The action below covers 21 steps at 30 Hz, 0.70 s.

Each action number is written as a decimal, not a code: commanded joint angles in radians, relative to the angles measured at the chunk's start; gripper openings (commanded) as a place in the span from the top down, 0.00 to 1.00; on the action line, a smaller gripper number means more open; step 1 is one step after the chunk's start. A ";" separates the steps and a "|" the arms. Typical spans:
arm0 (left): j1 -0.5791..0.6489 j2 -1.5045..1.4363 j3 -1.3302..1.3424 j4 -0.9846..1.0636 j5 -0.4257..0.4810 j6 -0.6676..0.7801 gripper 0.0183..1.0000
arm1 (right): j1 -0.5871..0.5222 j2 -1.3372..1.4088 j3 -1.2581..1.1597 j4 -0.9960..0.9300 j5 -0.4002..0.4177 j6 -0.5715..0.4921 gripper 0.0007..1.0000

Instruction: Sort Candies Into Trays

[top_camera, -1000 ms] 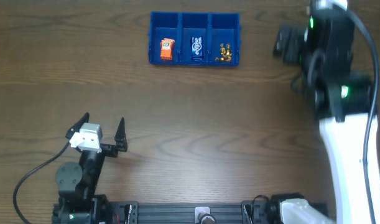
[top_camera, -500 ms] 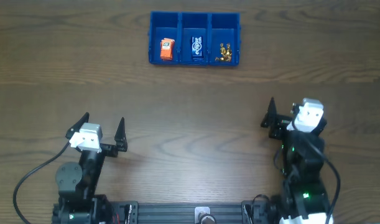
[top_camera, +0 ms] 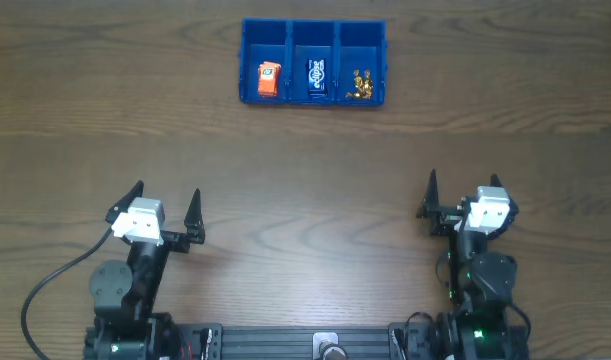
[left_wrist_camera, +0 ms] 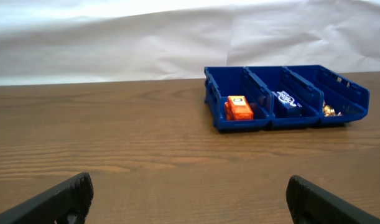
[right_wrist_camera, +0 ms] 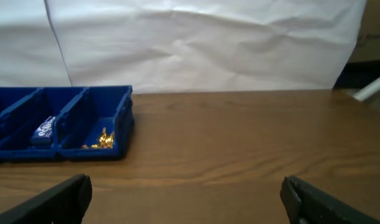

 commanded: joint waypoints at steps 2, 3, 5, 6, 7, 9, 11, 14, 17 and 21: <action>0.004 -0.006 -0.022 -0.029 0.020 0.011 0.00 | -0.039 -0.148 -0.018 -0.073 -0.028 -0.039 0.00; 0.004 -0.006 -0.022 -0.029 0.021 0.011 0.00 | -0.040 -0.182 -0.018 -0.091 -0.028 -0.039 0.00; 0.004 -0.006 -0.022 -0.029 0.020 0.011 0.00 | -0.040 -0.192 -0.018 -0.095 -0.032 -0.039 0.00; 0.004 -0.006 -0.022 -0.029 0.020 0.011 0.00 | -0.040 -0.192 -0.018 -0.101 -0.032 -0.039 0.00; 0.004 -0.006 -0.022 -0.029 0.020 0.011 0.00 | -0.040 -0.192 -0.018 -0.108 -0.032 -0.039 0.00; 0.004 -0.006 -0.022 -0.029 0.020 0.011 0.00 | -0.040 -0.192 -0.018 -0.134 -0.032 -0.039 0.00; 0.004 -0.006 -0.022 -0.029 0.020 0.011 0.00 | -0.040 -0.192 -0.018 -0.181 -0.032 -0.039 0.00; 0.004 -0.006 -0.022 -0.029 0.020 0.011 0.00 | -0.040 -0.191 -0.017 -0.186 -0.032 -0.039 0.00; 0.004 -0.006 -0.022 -0.029 0.020 0.011 0.00 | -0.040 -0.191 -0.017 -0.185 -0.032 -0.039 0.00; 0.004 -0.006 -0.022 -0.029 0.020 0.011 0.00 | -0.040 -0.191 -0.017 -0.185 -0.032 -0.039 0.00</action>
